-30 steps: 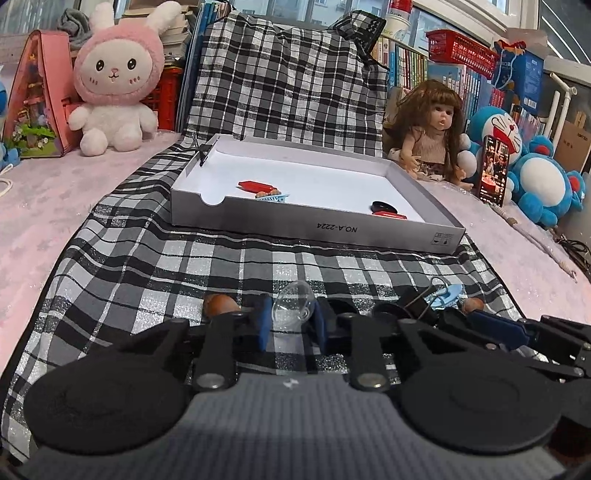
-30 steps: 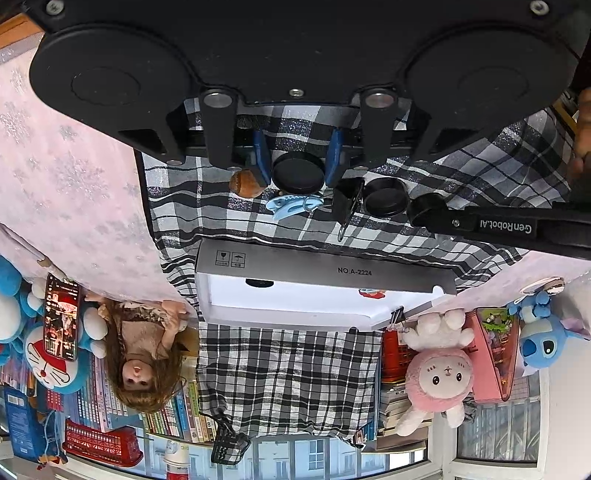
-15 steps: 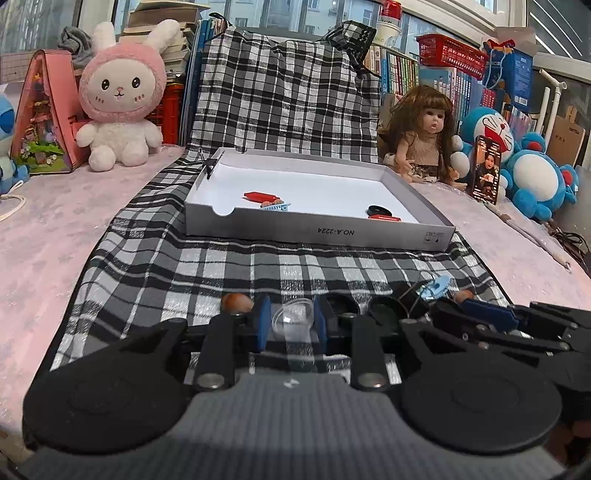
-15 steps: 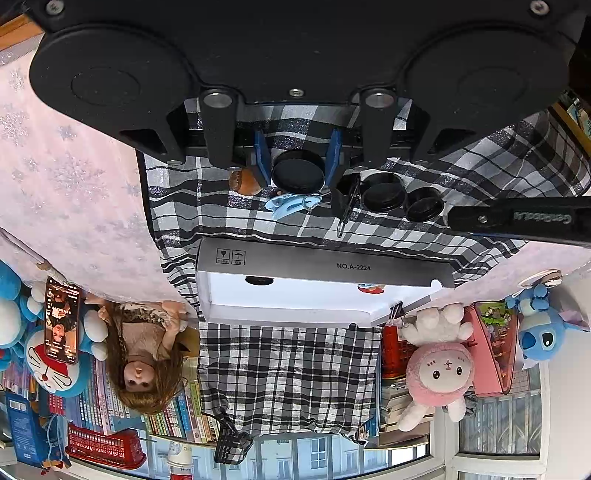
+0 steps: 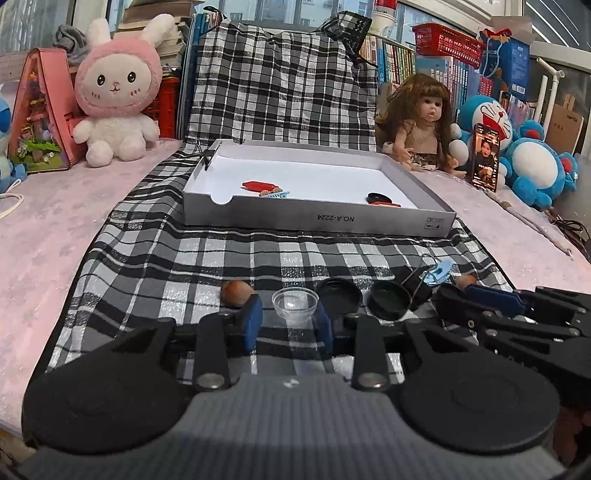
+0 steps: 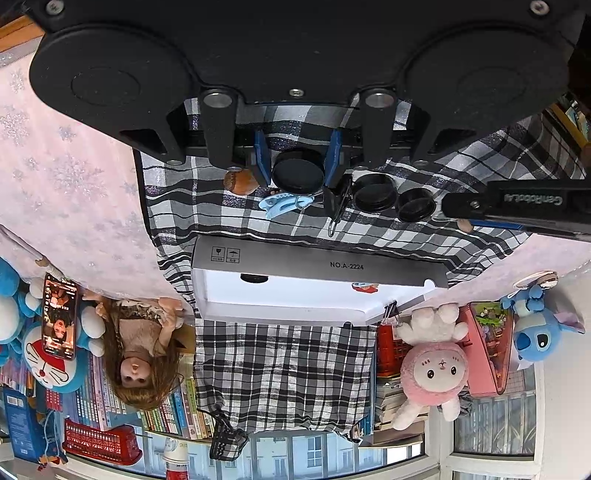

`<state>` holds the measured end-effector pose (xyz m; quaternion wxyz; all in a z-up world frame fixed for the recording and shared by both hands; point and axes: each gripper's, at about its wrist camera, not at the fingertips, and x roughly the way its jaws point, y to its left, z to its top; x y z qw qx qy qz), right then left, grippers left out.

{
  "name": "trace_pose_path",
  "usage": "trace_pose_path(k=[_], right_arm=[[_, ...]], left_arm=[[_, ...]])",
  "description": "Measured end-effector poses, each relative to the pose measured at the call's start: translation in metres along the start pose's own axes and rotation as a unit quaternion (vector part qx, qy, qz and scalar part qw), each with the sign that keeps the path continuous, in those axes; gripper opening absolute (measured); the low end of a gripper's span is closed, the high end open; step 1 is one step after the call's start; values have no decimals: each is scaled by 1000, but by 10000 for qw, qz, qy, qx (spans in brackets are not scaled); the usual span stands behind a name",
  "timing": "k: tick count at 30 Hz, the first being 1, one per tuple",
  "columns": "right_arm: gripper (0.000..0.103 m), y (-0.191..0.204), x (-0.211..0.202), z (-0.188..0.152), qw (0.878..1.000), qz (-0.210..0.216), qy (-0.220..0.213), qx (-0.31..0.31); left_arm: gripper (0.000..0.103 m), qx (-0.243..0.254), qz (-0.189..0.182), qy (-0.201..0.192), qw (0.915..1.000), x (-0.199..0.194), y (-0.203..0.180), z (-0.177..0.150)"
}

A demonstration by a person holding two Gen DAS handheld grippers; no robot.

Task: Organize rigid objects
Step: 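Carry the black lid and clear cup in both tools over the box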

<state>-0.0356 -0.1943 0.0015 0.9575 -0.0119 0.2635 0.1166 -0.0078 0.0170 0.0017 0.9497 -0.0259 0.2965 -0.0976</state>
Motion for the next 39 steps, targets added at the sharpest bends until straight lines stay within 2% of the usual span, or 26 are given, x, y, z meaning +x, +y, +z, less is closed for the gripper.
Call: trace_pose_path(k=[12, 15, 24, 32, 39], right_arm=[[31, -1, 2, -1, 10000, -15, 34, -12], [31, -1, 2, -2, 10000, -17, 25, -8], [31, -3, -1, 11, 9999, 65, -99, 0], [31, -29, 14, 56, 9988, 190, 28, 447], [31, -63, 52, 115, 9967, 165, 258, 751]], left_arm=[[52, 92, 65, 1, 9999, 14, -5, 0], [35, 109, 103, -14, 9999, 13, -5, 0], [35, 82, -2, -169, 9998, 5, -5, 20], [35, -116, -174, -194, 9996, 18, 6, 61], [35, -395, -249, -205, 9987, 48, 18, 106]])
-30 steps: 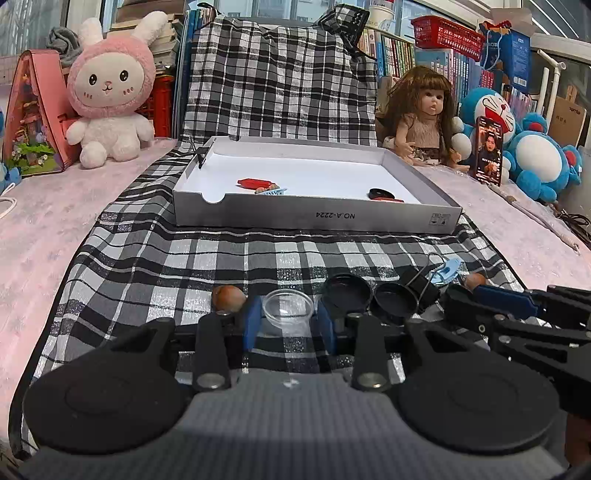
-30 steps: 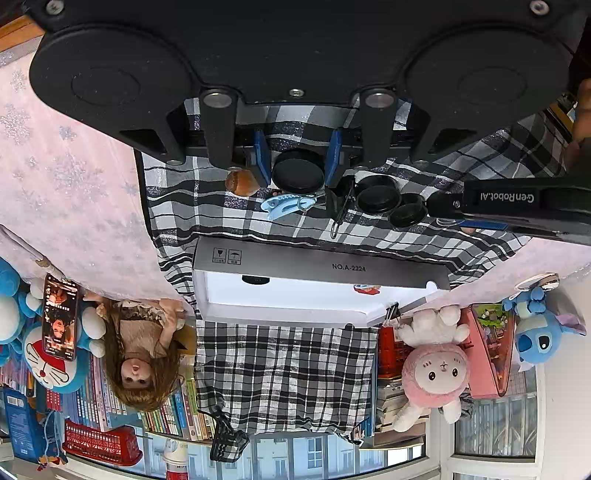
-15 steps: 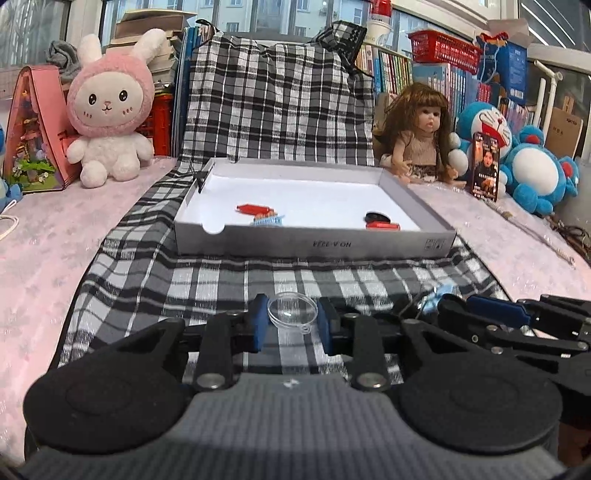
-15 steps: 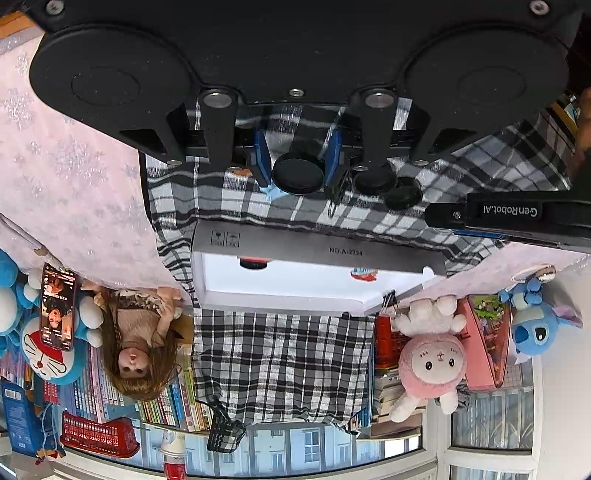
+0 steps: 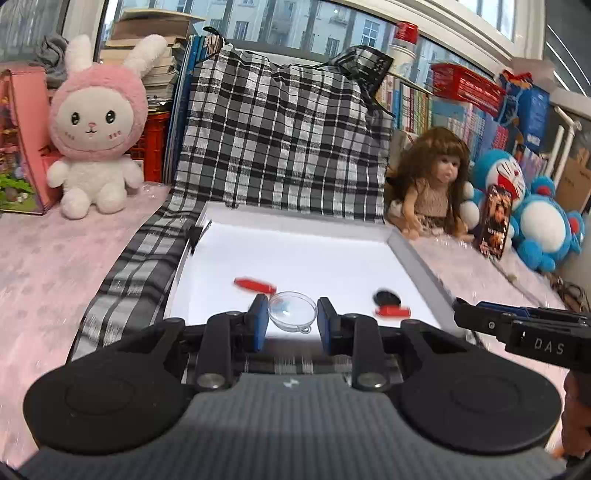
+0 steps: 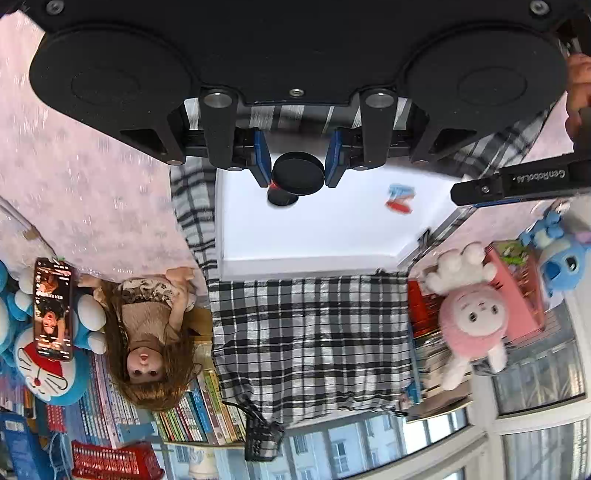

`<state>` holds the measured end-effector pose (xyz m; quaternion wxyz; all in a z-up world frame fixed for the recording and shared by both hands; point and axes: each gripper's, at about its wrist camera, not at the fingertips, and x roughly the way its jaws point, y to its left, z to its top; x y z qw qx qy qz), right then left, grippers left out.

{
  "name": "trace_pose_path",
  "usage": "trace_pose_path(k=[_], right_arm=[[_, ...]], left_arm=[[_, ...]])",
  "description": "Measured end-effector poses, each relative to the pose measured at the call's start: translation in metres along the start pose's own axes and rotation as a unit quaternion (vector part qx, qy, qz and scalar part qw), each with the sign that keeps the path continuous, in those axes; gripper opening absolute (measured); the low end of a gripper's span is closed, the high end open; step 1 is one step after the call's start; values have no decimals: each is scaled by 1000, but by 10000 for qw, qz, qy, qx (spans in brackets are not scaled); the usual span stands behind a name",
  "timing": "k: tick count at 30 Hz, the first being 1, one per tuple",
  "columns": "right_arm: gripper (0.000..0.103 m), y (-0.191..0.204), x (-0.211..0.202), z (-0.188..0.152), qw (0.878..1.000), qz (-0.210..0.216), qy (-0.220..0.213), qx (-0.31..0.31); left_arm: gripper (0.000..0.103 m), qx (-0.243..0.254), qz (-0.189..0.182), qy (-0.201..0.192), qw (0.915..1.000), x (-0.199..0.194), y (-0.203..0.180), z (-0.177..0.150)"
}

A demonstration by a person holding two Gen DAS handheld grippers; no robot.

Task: Organize rigid objects
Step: 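Carry the black lid and clear cup in both tools over the box, then open the left tool to drop the cup while the right tool releases the lid into the box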

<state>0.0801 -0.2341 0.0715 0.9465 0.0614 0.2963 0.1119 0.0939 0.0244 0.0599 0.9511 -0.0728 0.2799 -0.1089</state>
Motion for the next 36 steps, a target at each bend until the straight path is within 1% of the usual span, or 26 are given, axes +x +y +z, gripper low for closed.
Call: trace_pose_path(k=[3, 6, 11, 15, 18, 22, 29, 36], right_arm=[[31, -9, 22, 25, 9998, -30, 185, 78], [31, -20, 49, 47, 9984, 18, 485, 299], [30, -26, 91, 64, 9960, -99, 808, 359], [31, -25, 121, 66, 9935, -157, 1070, 364], [31, -21, 136, 64, 9919, -180, 1216, 331], [31, -17, 150, 61, 9901, -227, 1354, 296], [31, -12, 161, 59, 9890, -348, 1431, 101], [31, -9, 166, 60, 9886, -368, 1463, -9]], left_arm=[[35, -142, -59, 111, 9998, 19, 5, 18], [35, -284, -59, 211, 9994, 40, 9, 34], [35, -483, 14, 482, 9977, 75, 14, 48], [35, -543, 112, 719, 9959, 100, 16, 50], [35, -548, 194, 840, 9948, 116, 18, 49], [35, -620, 238, 973, 9930, 128, 21, 48], [35, -600, 291, 1070, 9920, 137, 21, 46], [35, -527, 362, 1100, 9919, 141, 21, 43]])
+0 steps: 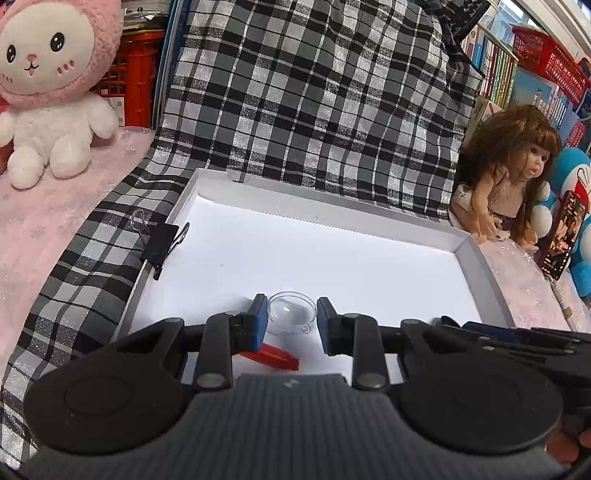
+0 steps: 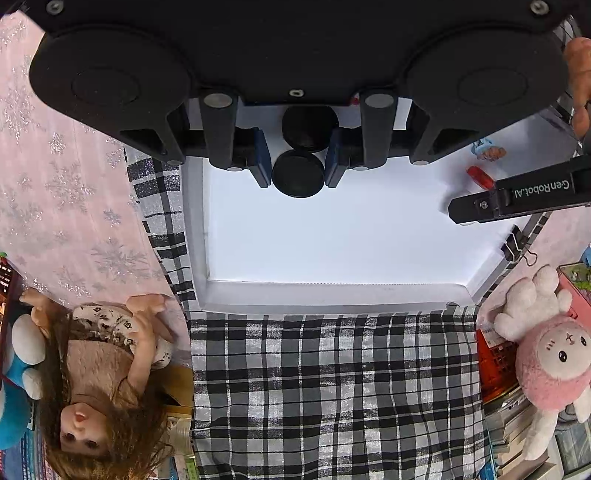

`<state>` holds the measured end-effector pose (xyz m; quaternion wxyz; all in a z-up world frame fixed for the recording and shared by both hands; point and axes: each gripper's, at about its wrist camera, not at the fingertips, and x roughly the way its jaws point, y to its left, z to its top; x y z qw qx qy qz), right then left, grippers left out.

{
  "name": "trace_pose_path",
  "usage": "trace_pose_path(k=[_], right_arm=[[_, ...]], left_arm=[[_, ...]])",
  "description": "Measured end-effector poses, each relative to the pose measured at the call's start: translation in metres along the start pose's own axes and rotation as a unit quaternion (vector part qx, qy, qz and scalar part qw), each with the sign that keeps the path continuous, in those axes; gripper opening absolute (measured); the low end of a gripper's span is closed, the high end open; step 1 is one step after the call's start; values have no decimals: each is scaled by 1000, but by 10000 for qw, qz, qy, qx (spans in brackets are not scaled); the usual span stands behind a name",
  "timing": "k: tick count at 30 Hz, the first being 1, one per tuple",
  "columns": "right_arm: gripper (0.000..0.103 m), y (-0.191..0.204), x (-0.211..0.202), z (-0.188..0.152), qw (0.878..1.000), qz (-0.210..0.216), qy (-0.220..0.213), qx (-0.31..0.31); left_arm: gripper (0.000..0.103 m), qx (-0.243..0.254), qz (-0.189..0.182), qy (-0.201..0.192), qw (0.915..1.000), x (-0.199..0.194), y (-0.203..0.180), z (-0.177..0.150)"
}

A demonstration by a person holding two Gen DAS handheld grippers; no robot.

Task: Organize rigid objects
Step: 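Open the left tool to drop the cup while the right tool releases the lid into the box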

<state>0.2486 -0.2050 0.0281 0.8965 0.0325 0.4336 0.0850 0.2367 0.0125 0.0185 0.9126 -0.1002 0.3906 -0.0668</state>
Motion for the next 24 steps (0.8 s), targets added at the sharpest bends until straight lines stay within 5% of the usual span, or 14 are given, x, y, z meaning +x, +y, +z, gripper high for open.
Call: trace_pose_path(k=[13, 24], right_arm=[[31, 1, 2, 0, 10000, -9, -4, -21], [32, -2, -10, -3, 9997, 109, -201, 61]], left_arm=[[40, 127, 107, -49, 9998, 3, -2, -4], [70, 260, 80, -259, 9993, -15, -3, -4]])
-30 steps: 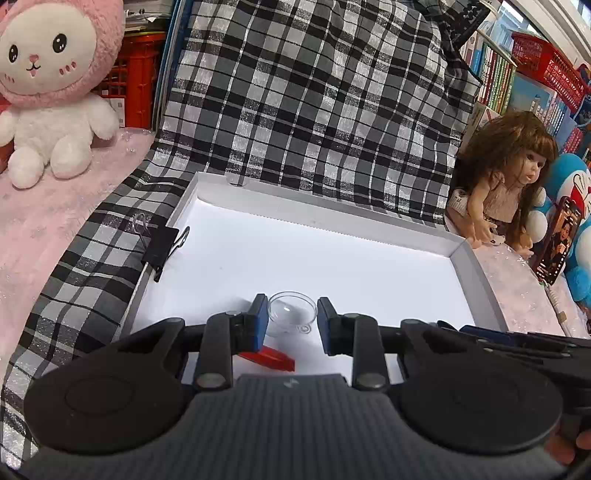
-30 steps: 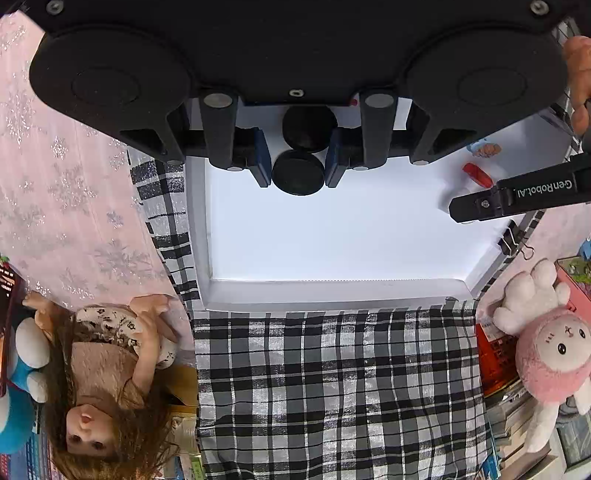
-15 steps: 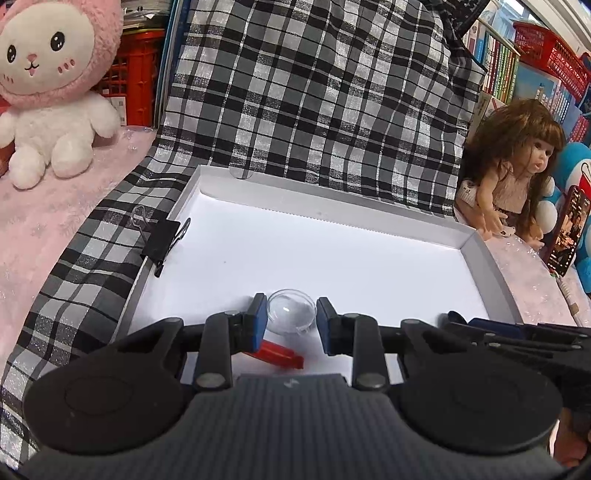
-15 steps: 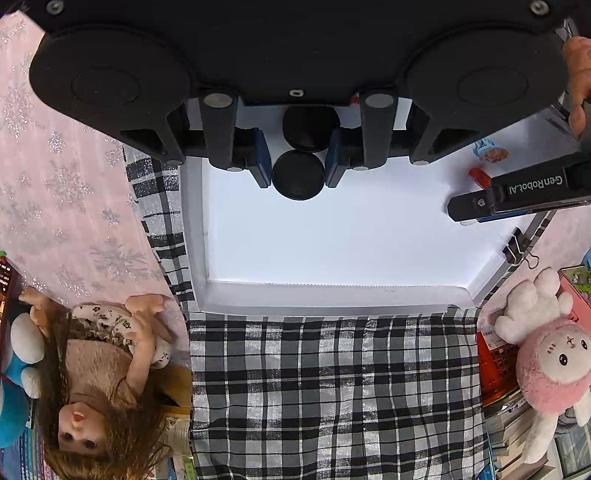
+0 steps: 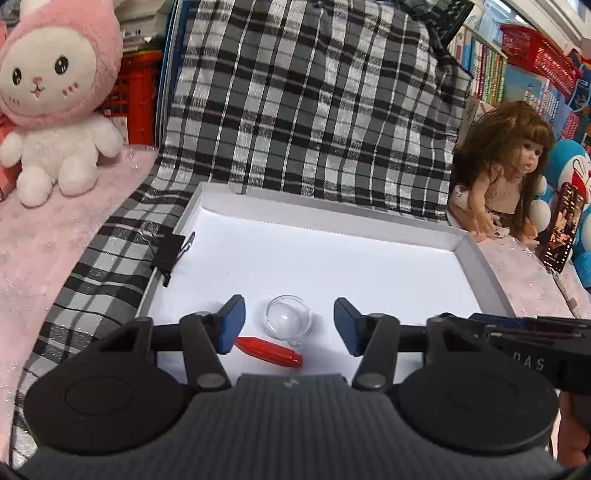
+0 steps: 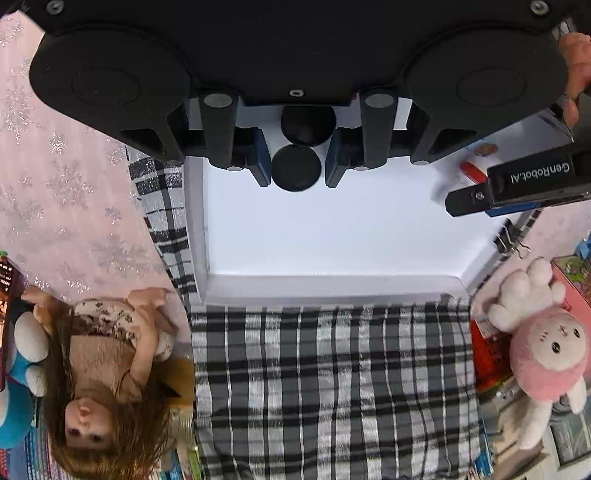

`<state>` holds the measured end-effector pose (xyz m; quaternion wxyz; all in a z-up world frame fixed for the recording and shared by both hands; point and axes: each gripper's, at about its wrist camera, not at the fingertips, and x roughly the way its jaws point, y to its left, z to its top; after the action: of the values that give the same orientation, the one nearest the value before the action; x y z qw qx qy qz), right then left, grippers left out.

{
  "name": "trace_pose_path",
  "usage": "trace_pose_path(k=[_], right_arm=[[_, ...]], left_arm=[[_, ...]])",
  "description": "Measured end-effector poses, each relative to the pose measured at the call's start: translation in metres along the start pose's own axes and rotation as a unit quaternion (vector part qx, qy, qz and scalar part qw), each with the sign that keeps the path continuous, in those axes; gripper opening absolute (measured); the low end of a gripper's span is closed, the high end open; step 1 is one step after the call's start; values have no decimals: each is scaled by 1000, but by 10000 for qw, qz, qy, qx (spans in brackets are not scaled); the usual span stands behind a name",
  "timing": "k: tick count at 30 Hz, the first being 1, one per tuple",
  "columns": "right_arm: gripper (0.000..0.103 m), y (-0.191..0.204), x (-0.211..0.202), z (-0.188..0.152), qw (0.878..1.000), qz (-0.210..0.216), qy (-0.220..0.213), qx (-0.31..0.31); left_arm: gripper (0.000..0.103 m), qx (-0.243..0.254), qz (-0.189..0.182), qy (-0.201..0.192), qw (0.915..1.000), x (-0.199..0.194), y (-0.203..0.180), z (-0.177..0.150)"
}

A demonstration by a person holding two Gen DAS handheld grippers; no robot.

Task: Organize rigid objects
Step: 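Open the left tool to drop the cup while the right tool releases the lid into the box, then withdraw both open tools from the box toward the brown nuts on the cloth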

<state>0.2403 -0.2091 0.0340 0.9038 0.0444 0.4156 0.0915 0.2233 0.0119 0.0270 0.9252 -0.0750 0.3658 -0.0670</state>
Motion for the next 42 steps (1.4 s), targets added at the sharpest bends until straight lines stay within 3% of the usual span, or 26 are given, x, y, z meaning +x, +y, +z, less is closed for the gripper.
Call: trace_pose_path(k=[7, 18, 26, 34, 42], right_arm=[[44, 0, -24, -5, 9994, 83, -326, -37], [54, -9, -62, -30, 9977, 245, -623, 79], [65, -9, -91, -55, 9954, 356, -886, -25], [77, -5, -117, -82, 9919, 425, -1181, -175], [82, 0, -133, -112, 9881, 393, -1432, -395]], left_arm=[[86, 159, -75, -231, 9996, -25, -1, -5], [91, 440, -281, -508, 9973, -70, -2, -26], [102, 747, -429, -747, 9935, -101, -9, -52], [103, 973, -559, -931, 9893, -125, -16, -74], [103, 933, -680, -1127, 9869, -145, -22, -107]])
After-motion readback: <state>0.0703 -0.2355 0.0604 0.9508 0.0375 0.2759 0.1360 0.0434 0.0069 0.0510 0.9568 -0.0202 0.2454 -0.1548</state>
